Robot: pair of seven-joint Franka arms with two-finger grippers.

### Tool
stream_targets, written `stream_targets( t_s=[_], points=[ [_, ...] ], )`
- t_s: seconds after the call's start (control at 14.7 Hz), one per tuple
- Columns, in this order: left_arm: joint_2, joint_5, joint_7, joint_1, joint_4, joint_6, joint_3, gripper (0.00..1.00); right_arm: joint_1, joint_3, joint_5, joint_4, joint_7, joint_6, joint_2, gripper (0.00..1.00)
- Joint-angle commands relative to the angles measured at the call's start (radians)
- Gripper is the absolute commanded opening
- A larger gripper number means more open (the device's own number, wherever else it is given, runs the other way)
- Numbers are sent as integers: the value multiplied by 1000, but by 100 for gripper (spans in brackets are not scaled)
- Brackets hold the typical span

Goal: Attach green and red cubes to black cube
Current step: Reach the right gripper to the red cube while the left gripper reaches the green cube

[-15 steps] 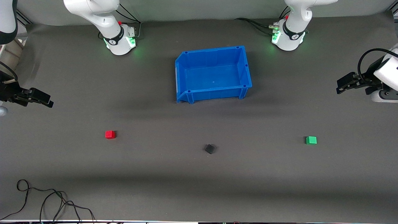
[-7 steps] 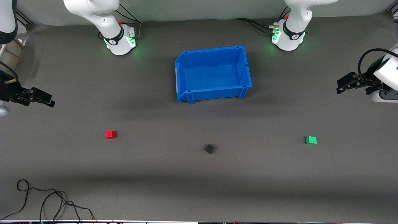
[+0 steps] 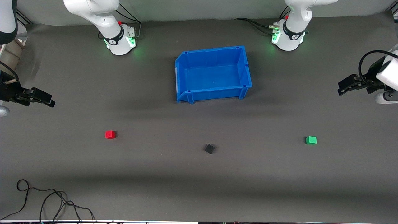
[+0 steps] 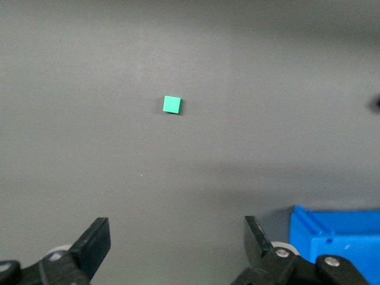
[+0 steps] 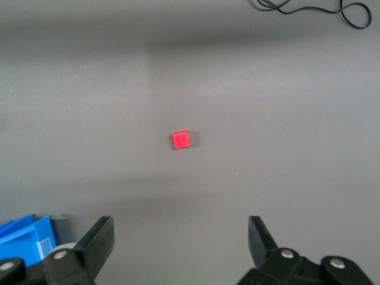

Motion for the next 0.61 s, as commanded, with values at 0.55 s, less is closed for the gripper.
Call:
stream_targets(
  t_s=[0.55],
  points=[
    [39,-133,-989,43,16,33,-2,100,14,0,10,-151,-5,186,154,99]
  ],
)
